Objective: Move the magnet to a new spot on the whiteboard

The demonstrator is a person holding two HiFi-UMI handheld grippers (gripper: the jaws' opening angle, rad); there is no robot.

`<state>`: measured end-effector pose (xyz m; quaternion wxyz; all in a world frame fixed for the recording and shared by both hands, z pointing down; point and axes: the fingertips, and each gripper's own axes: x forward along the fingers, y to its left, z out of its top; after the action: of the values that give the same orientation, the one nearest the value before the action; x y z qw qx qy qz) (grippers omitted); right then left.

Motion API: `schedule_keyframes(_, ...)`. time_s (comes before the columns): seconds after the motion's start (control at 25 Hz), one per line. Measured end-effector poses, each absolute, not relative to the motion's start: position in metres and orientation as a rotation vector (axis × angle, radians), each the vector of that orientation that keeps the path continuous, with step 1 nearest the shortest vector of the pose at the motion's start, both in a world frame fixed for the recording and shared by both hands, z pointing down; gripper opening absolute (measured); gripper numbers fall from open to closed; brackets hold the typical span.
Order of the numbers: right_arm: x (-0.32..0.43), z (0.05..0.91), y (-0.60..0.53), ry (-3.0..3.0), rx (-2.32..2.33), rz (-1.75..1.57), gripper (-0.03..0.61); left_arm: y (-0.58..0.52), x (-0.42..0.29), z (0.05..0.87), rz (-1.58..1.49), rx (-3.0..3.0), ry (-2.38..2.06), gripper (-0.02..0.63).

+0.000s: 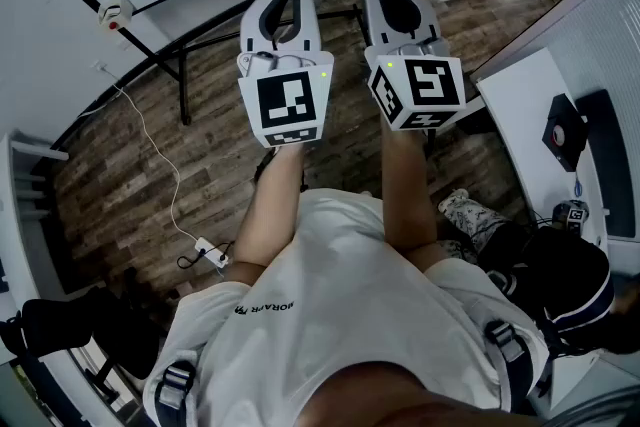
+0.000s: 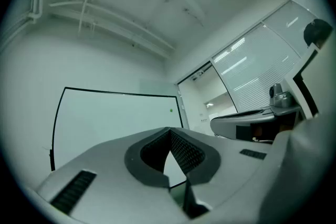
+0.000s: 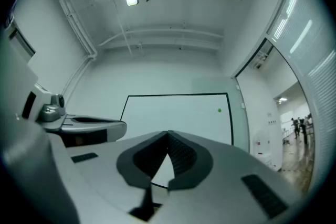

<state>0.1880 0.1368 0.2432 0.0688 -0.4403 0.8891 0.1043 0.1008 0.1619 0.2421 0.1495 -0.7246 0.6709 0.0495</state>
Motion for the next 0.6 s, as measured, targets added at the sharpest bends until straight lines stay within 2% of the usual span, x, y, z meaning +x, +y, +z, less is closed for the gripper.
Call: schedule_keyframes(0.6, 0.153, 0.251, 0.146, 2.679, -1.373, 0.265, 0.014, 0.174, 0.061, 0.248, 0.156, -2.129, 1.917, 0.003)
